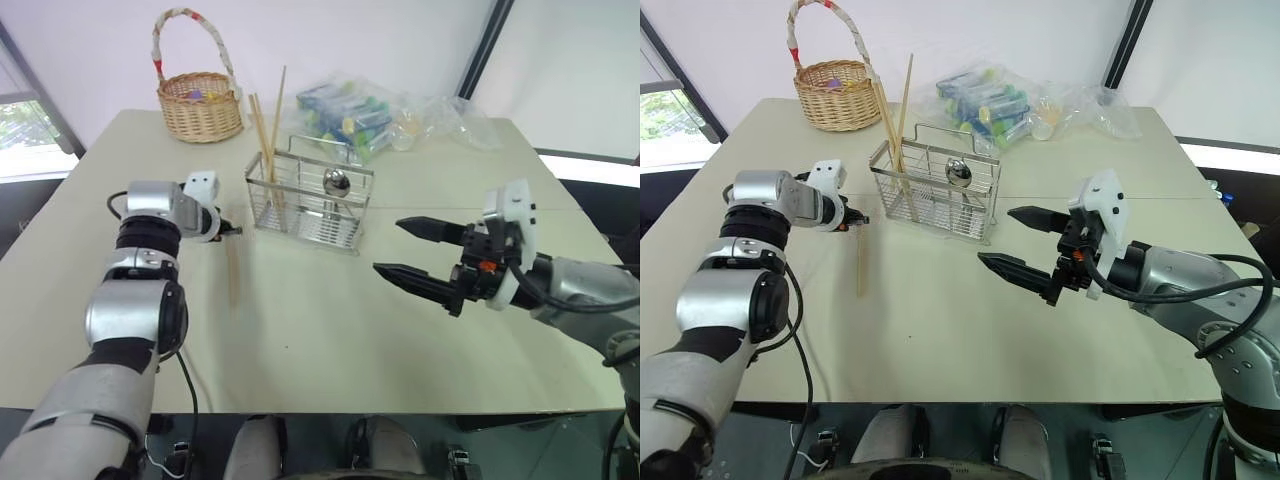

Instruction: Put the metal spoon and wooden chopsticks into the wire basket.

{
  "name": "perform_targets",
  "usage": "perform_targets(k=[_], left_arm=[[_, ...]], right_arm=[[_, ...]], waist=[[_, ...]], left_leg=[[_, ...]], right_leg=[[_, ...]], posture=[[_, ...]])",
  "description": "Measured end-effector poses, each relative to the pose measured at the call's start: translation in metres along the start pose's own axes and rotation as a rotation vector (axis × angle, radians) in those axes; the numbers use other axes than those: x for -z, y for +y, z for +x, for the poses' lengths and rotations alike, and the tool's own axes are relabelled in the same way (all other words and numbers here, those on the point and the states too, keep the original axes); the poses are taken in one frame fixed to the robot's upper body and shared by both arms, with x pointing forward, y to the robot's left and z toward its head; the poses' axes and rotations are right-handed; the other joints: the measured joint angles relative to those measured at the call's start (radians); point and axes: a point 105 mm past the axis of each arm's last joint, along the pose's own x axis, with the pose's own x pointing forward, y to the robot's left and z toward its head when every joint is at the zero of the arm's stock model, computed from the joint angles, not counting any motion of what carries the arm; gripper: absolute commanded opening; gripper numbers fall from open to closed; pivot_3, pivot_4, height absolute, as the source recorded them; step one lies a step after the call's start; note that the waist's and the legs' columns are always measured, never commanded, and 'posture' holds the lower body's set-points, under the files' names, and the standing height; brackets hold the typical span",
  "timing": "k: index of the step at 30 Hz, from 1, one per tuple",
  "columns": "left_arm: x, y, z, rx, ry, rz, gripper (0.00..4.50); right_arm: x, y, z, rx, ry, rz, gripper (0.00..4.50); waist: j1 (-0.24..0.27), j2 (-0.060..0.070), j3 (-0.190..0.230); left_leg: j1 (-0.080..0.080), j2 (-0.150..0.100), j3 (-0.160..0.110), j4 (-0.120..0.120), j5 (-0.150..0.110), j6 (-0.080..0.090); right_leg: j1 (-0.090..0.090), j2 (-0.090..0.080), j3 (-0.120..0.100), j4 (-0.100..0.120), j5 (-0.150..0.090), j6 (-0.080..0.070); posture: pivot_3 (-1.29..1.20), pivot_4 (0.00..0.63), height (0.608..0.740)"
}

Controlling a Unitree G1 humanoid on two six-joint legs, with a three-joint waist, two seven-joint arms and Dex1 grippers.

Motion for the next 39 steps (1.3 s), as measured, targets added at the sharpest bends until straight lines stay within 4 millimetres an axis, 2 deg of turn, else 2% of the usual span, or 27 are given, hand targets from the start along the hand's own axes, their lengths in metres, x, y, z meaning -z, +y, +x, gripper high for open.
perform_targets(k=[17,23,27,29,31,35,39], left_arm=[[-0.002,0.013,-0.001,-0.035,-0.024,-0.036,0.03],[-0.005,0.028,-0.007,-0.085,-0.040,-0.047,0.03],[-0.027,0.061,-0.025,-0.181,-0.183,-0.077,0.03],[-0.047,0.082,-0.042,-0.235,-0.321,-0.103,0.03],[-0.064,0.093,-0.057,-0.264,-0.434,-0.133,0.03],[-0.091,0.092,-0.077,-0.211,-0.614,-0.213,0.03],[-0.106,0.081,-0.086,-0.148,-0.713,-0.225,0.03]], right_arm=[[-0.007,-0.002,0.001,-0.019,-0.029,-0.045,4.50],[-0.008,-0.003,0.004,-0.042,-0.024,-0.050,4.50],[-0.008,-0.004,0.005,-0.043,-0.024,-0.051,4.50],[-0.008,-0.004,0.005,-0.044,-0.029,-0.045,4.50],[-0.007,-0.004,0.005,-0.045,-0.027,-0.043,4.50],[-0.010,-0.006,0.006,-0.052,-0.029,-0.045,4.50],[-0.013,-0.008,0.006,-0.055,-0.027,-0.054,4.50]], waist=[[-0.005,0.000,0.000],[-0.005,-0.001,0.001],[-0.006,-0.002,0.002],[-0.004,-0.002,0.002],[-0.001,-0.002,0.002],[0.005,-0.003,0.002],[0.000,-0.003,0.002]], left_leg=[[0.000,0.001,0.000,-0.001,0.000,0.000],[0.000,0.001,0.000,-0.001,0.000,0.000],[0.000,0.001,0.000,-0.002,0.001,-0.001],[0.000,0.001,0.000,-0.002,0.001,-0.001],[-0.001,0.001,0.000,-0.001,0.000,-0.001],[0.000,0.000,0.000,0.002,-0.001,0.001],[-0.001,0.000,0.000,0.001,-0.001,0.001]], right_leg=[[-0.001,0.001,0.000,0.001,0.000,0.000],[-0.002,0.001,0.000,0.001,0.000,0.000],[-0.002,0.001,0.000,0.000,0.000,0.000],[-0.002,0.000,0.000,0.000,0.000,0.000],[-0.002,0.000,0.000,0.000,0.000,0.000],[-0.002,-0.001,0.000,-0.001,0.000,0.000],[-0.001,-0.001,0.000,0.000,0.000,0.000]], posture=[[0.00,0.150,0.627],[0.00,0.150,0.627],[0.00,0.150,0.627],[0.00,0.150,0.627],[0.00,0.150,0.627],[0.00,0.150,0.627],[0.00,0.150,0.627]])
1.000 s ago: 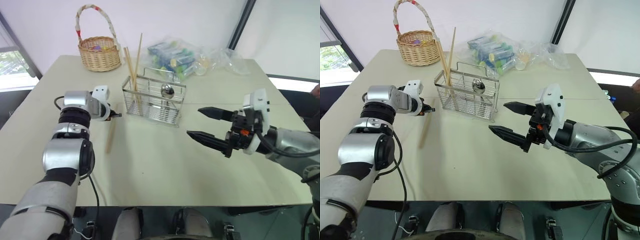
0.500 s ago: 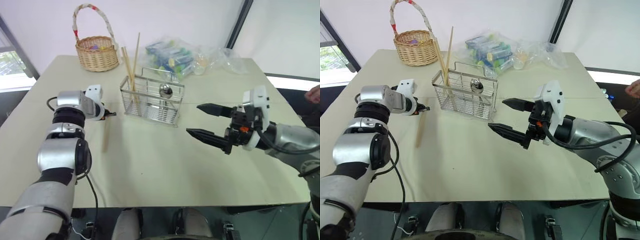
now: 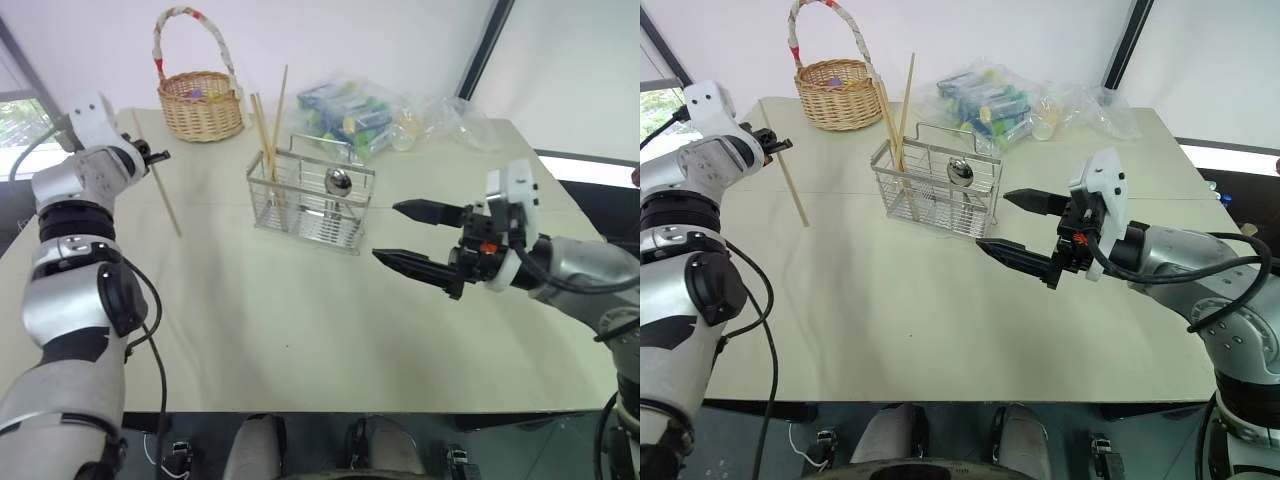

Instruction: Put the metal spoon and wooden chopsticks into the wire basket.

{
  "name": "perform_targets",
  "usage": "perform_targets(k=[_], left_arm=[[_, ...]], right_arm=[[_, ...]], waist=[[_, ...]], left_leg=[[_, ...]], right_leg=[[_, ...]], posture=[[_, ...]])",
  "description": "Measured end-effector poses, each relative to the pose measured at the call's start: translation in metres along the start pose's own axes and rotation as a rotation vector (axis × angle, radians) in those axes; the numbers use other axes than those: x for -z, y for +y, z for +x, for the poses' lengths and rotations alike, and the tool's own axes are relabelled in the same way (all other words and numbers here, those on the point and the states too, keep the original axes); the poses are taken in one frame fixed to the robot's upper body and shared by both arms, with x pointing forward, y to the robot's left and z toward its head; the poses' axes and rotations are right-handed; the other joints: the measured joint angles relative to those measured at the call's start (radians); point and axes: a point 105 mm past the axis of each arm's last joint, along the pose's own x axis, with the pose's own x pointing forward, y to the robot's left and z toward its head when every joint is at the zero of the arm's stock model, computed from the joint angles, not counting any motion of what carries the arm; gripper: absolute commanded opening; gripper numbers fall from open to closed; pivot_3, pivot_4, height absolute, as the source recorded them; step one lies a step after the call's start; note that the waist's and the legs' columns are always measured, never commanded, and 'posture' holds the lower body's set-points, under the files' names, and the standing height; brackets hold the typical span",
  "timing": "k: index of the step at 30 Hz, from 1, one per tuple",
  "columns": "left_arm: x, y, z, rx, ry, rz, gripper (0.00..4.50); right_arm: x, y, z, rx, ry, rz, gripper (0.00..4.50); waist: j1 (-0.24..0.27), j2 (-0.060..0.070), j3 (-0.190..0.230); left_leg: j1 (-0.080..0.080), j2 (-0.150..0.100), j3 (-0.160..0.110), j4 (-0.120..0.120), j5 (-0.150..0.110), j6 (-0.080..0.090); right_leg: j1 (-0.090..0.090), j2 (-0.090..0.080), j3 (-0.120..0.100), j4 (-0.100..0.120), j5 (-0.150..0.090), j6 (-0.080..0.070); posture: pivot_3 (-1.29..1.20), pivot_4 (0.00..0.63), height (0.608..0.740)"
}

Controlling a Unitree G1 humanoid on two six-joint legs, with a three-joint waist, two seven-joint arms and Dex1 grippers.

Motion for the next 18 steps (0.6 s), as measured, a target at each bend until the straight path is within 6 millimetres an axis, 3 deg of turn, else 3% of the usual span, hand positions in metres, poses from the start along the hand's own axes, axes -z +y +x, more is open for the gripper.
perform_targets(k=[5,10,12,14,18], left_arm=[[-0.032,-0.034,-0.007,0.165,-0.173,-0.094,0.03],[-0.100,-0.084,-0.035,0.377,-0.425,-0.193,0.03],[-0.117,-0.101,-0.047,0.443,-0.486,-0.201,0.03],[-0.122,-0.118,-0.053,0.498,-0.515,-0.190,0.03],[-0.101,-0.154,-0.053,0.597,-0.473,-0.116,0.03]], right_arm=[[0.000,-0.001,0.000,0.001,0.002,0.002,4.50],[0.002,-0.001,0.000,0.013,0.008,0.007,4.50],[0.004,-0.001,-0.001,0.021,0.011,0.014,4.50],[0.006,-0.002,-0.001,0.032,0.014,0.020,4.50],[0.008,0.000,-0.002,0.047,0.016,0.026,4.50]], waist=[[-0.004,0.000,0.000],[-0.004,0.000,0.000],[-0.003,0.001,-0.001],[-0.002,0.002,-0.001],[-0.002,0.002,-0.001]], left_leg=[[0.000,0.001,0.000,-0.001,0.003,-0.006],[0.000,0.001,0.001,-0.002,0.004,-0.007],[0.000,0.000,0.001,-0.002,0.003,-0.006],[0.001,0.000,0.001,-0.001,0.001,-0.002],[0.001,0.000,0.000,0.000,0.001,-0.002]], right_leg=[[-0.001,0.002,0.000,0.001,0.000,0.000],[0.000,0.002,0.000,0.001,0.000,0.000],[0.001,0.001,0.000,0.000,0.000,0.000],[0.002,0.001,0.000,0.000,0.000,0.000],[0.002,0.002,0.000,0.000,0.000,0.000]], posture=[[0.00,0.150,0.627],[0.00,0.150,0.627],[0.00,0.150,0.627],[0.00,0.150,0.627],[0.00,0.150,0.627]])
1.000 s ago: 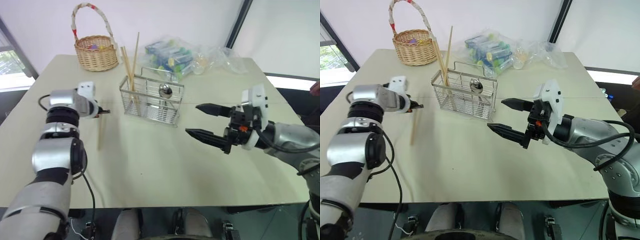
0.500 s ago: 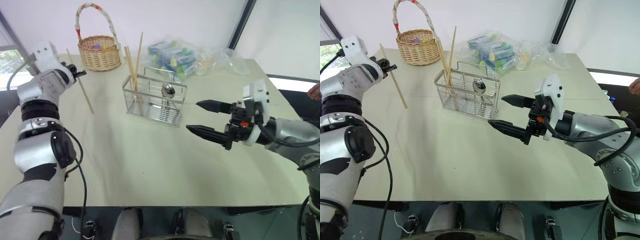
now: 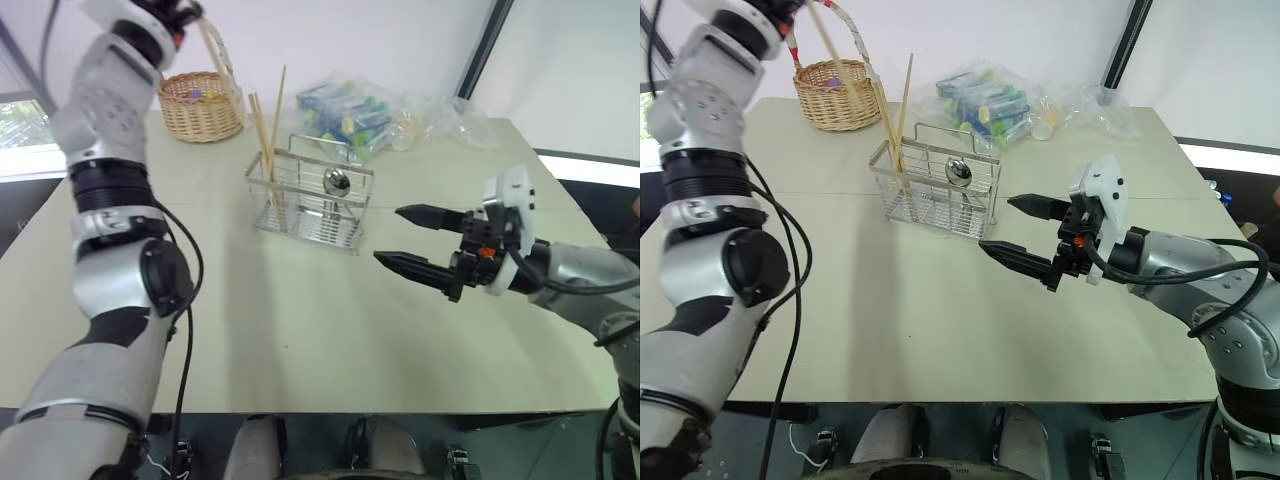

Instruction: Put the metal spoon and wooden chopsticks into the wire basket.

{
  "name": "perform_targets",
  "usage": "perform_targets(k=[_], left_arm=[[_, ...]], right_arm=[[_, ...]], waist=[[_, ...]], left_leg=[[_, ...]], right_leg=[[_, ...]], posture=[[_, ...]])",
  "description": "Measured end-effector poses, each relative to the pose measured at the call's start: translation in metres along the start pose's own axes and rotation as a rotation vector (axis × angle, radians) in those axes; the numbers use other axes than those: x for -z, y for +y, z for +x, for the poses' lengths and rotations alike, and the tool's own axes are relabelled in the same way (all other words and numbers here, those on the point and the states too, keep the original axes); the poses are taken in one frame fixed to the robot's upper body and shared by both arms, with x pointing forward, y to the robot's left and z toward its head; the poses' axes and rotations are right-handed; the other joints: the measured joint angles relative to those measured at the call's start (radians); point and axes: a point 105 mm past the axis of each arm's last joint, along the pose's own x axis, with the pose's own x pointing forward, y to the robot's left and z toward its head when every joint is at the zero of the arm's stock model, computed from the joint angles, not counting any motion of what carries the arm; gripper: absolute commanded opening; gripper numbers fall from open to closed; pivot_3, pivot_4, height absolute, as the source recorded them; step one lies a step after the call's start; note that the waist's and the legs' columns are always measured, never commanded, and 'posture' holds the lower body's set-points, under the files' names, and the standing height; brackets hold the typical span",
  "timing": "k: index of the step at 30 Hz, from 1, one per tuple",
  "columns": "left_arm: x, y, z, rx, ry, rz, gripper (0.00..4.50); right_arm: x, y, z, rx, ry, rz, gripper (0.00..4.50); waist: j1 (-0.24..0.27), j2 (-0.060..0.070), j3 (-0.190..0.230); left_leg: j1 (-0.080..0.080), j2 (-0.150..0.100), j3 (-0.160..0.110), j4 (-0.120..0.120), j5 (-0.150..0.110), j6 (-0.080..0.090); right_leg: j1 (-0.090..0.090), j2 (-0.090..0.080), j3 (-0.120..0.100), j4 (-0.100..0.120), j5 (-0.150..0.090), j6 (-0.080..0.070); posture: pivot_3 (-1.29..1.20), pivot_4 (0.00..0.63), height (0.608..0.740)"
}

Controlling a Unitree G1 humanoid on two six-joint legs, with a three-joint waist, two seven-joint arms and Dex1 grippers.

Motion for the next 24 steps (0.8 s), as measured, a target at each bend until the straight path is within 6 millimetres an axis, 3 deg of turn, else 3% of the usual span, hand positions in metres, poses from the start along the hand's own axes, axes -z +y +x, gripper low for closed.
perform_targets(k=[5,8,15,20,24], left_arm=[[0.040,-0.013,-0.003,0.059,0.089,0.082,0.03],[0.054,-0.019,-0.008,0.093,0.100,0.122,0.97],[0.062,-0.032,-0.014,0.144,0.087,0.107,4.33],[0.067,-0.029,-0.021,0.120,0.098,0.078,4.47],[0.053,-0.010,-0.030,0.127,0.137,0.168,4.47]], right_arm=[[0.001,0.000,-0.001,0.024,-0.001,0.008,4.50],[-0.002,-0.003,-0.004,0.046,-0.014,0.004,4.50],[-0.001,-0.003,-0.005,0.061,-0.014,0.005,4.50],[-0.001,-0.003,-0.005,0.062,-0.014,0.005,4.50],[0.001,-0.004,-0.007,0.059,0.002,-0.013,4.50]], waist=[[-0.007,0.001,0.000],[-0.004,0.001,0.000],[0.000,0.001,0.000],[0.000,0.001,0.000],[-0.007,0.002,0.001]], left_leg=[[0.000,0.000,0.000,-0.001,0.000,-0.001],[0.000,0.000,0.000,-0.001,0.003,-0.005],[0.000,0.000,0.000,0.000,0.000,0.000],[0.000,0.000,0.000,0.000,0.000,0.000],[0.001,0.000,0.000,-0.002,0.000,0.000]], right_leg=[[-0.001,0.002,0.000,0.000,0.000,0.000],[-0.002,0.003,0.000,0.001,0.000,-0.001],[0.000,0.001,0.000,-0.001,0.000,-0.001],[0.000,0.002,0.000,0.000,0.000,-0.001],[-0.001,0.003,0.000,0.000,0.000,-0.001]], posture=[[0.00,0.150,0.627],[0.00,0.150,0.627],[0.00,0.150,0.627],[0.00,0.150,0.627],[0.00,0.150,0.627]])
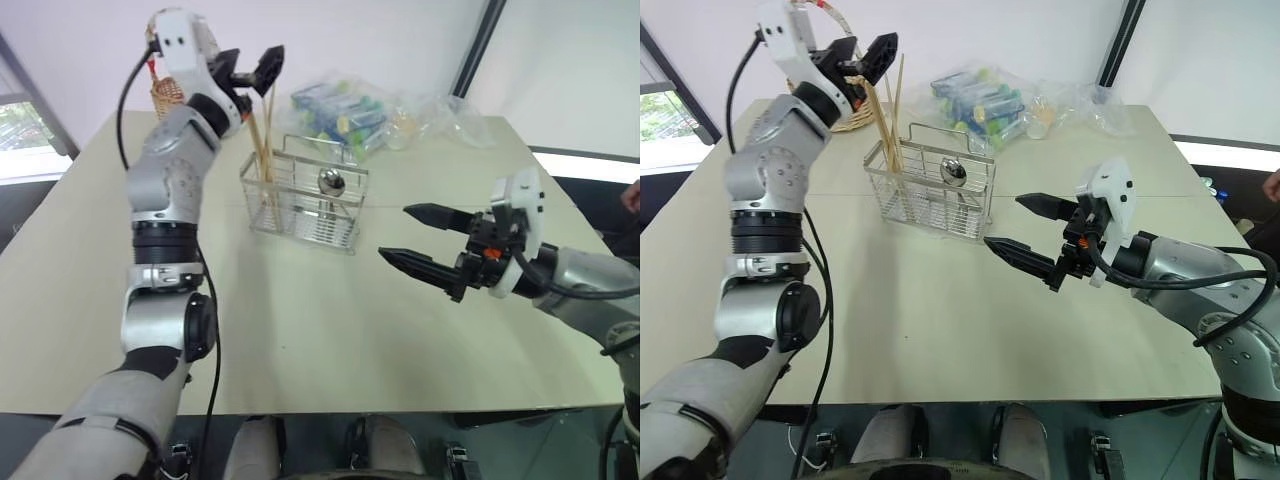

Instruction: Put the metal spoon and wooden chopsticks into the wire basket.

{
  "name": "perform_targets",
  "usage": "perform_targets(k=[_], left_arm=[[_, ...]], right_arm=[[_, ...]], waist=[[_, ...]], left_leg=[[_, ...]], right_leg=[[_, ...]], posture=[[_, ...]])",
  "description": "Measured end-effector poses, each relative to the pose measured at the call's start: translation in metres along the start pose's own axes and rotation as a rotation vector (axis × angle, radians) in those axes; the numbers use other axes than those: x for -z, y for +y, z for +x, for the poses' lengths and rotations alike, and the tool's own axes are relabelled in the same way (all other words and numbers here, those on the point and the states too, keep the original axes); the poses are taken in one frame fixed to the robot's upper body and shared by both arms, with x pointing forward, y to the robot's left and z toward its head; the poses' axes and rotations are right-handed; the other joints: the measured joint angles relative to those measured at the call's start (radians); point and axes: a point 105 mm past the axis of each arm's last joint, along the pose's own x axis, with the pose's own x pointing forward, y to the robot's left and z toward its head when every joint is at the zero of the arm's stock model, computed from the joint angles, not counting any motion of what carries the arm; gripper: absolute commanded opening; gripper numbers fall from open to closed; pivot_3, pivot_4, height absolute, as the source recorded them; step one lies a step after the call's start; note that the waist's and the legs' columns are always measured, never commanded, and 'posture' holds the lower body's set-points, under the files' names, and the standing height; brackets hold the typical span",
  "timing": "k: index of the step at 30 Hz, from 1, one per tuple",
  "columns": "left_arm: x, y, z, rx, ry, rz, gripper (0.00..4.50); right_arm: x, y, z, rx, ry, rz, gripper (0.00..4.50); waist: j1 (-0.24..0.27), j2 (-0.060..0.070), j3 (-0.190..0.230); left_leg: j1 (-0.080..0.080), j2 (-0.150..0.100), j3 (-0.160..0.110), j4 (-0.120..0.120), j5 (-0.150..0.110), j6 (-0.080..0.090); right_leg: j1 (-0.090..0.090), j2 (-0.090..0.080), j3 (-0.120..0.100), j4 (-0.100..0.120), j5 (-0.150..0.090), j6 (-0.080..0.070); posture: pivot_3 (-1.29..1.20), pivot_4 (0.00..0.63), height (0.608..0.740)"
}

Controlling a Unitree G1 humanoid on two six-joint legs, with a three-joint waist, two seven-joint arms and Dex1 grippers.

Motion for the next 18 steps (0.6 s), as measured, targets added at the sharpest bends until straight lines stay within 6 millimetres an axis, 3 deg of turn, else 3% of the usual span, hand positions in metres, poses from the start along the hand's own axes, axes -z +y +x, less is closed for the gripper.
perform_targets(k=[3,7,13,18], left_arm=[[-0.014,0.015,-0.021,0.077,0.066,0.163,4.47],[-0.036,0.036,-0.070,0.222,0.205,0.370,4.47],[-0.024,0.030,-0.133,0.428,0.431,0.485,4.47],[-0.023,0.022,-0.153,0.464,0.465,0.507,4.47]], right_arm=[[0.003,-0.004,-0.003,-0.003,0.035,-0.027,4.50],[0.004,-0.022,-0.013,0.023,0.072,-0.053,4.50],[0.001,-0.042,-0.013,0.016,0.080,-0.087,4.50],[0.006,-0.050,-0.008,-0.009,0.106,-0.097,4.50]], waist=[[-0.004,0.002,0.001],[-0.009,0.004,0.002],[0.007,0.010,0.007],[0.009,0.010,0.008]], left_leg=[[0.000,0.000,0.001,-0.001,0.001,-0.001],[0.000,0.001,0.001,-0.001,0.001,-0.002],[0.000,0.001,0.000,0.002,-0.001,0.001],[0.000,0.001,-0.001,0.002,-0.001,0.001]], right_leg=[[-0.001,0.001,0.000,0.000,0.000,0.000],[-0.001,0.000,0.000,-0.001,0.000,-0.001],[-0.003,-0.002,0.000,-0.003,-0.002,-0.004],[-0.002,-0.002,0.000,-0.003,-0.003,-0.003]], posture=[[0.00,0.150,0.627],[0.00,0.150,0.627],[0.00,0.150,0.627],[0.00,0.150,0.627]])
